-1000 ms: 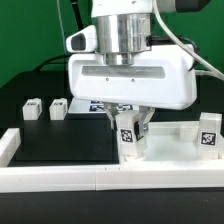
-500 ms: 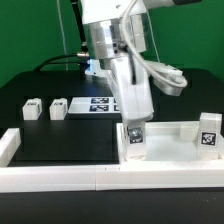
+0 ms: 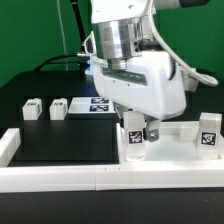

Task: Assemble square table

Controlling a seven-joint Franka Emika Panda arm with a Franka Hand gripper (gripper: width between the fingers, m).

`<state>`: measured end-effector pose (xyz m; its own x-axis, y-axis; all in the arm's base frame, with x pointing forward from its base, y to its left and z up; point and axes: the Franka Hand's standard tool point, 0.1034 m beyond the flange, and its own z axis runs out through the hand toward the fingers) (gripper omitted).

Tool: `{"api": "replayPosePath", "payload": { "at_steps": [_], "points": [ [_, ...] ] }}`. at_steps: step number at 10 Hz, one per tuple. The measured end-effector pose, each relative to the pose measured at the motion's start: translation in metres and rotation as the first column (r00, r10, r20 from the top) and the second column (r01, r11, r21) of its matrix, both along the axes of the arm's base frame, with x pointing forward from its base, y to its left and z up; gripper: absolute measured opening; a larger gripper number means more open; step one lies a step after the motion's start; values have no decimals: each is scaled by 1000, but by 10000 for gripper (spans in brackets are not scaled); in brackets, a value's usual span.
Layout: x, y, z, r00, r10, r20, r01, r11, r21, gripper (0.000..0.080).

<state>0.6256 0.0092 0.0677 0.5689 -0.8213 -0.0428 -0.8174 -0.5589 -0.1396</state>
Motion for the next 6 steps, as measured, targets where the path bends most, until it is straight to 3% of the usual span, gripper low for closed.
{"api": "replayPosePath", "payload": {
  "at_steps": [2, 3, 5, 6],
  "points": [
    [0, -1, -1, 997, 73, 7, -73, 997, -9, 647],
    [1, -2, 1, 971, 236, 21, -236, 971, -36, 647],
    [6, -3, 11, 768, 638, 54, -628, 767, -131, 648],
    [6, -2, 10, 753, 655, 57, -644, 752, -141, 648]
  ]
}}
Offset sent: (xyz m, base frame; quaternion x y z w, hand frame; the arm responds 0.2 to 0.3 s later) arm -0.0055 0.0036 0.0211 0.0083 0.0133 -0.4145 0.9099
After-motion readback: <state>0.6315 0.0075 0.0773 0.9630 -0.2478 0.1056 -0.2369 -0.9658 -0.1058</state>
